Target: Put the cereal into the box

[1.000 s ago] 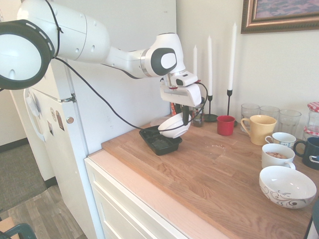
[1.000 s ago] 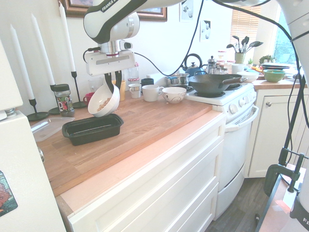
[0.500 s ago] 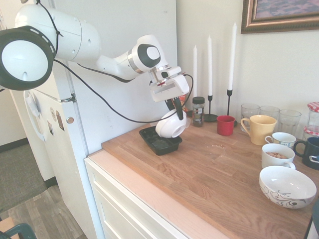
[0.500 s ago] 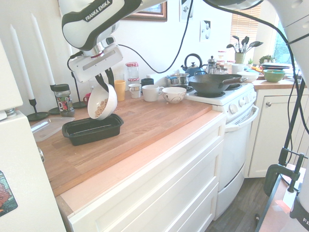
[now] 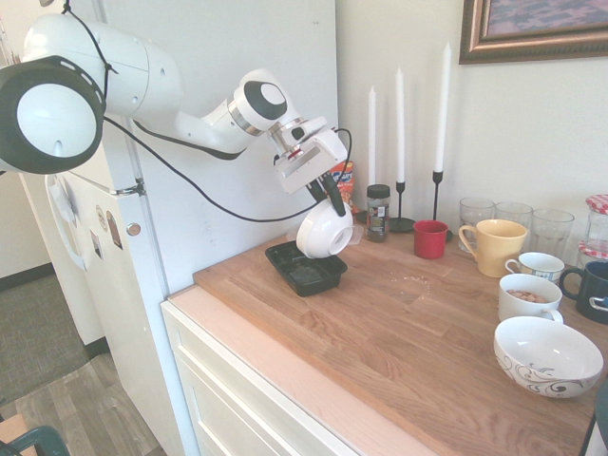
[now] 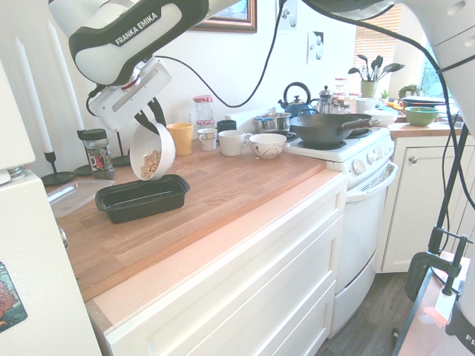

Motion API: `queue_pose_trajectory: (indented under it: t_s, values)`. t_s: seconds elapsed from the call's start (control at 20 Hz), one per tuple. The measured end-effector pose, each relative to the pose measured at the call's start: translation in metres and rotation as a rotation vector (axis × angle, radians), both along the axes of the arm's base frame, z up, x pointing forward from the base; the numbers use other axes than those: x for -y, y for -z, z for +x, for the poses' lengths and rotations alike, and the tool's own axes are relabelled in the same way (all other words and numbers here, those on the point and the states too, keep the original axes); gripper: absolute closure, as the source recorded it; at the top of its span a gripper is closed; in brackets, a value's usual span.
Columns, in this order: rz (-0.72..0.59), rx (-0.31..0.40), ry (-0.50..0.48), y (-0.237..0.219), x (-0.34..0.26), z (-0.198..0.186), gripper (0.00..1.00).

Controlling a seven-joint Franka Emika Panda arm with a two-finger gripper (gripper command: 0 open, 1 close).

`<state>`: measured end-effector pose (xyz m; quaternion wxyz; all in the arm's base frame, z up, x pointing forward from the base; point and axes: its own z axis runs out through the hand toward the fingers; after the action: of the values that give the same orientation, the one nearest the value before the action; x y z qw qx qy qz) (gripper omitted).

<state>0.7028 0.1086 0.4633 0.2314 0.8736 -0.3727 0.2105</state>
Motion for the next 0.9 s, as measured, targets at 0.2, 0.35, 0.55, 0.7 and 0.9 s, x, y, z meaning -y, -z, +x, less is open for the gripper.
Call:
queue_pose_trajectory:
  t_s: [0.2,0.35,0.55,0.7,0.9]
  values:
    - [-0.064,-0.001,-0.028,0.008,-0.023,-0.003,1.0]
    - [-0.104,0.001,-0.044,0.014,-0.037,-0.005,1.0]
    - [-0.148,0.002,-0.052,0.023,-0.04,-0.004,1.0]
    - [-0.186,0.011,-0.06,0.027,-0.041,-0.005,1.0]
    - [-0.251,0.01,-0.073,0.038,-0.043,-0.008,1.0]
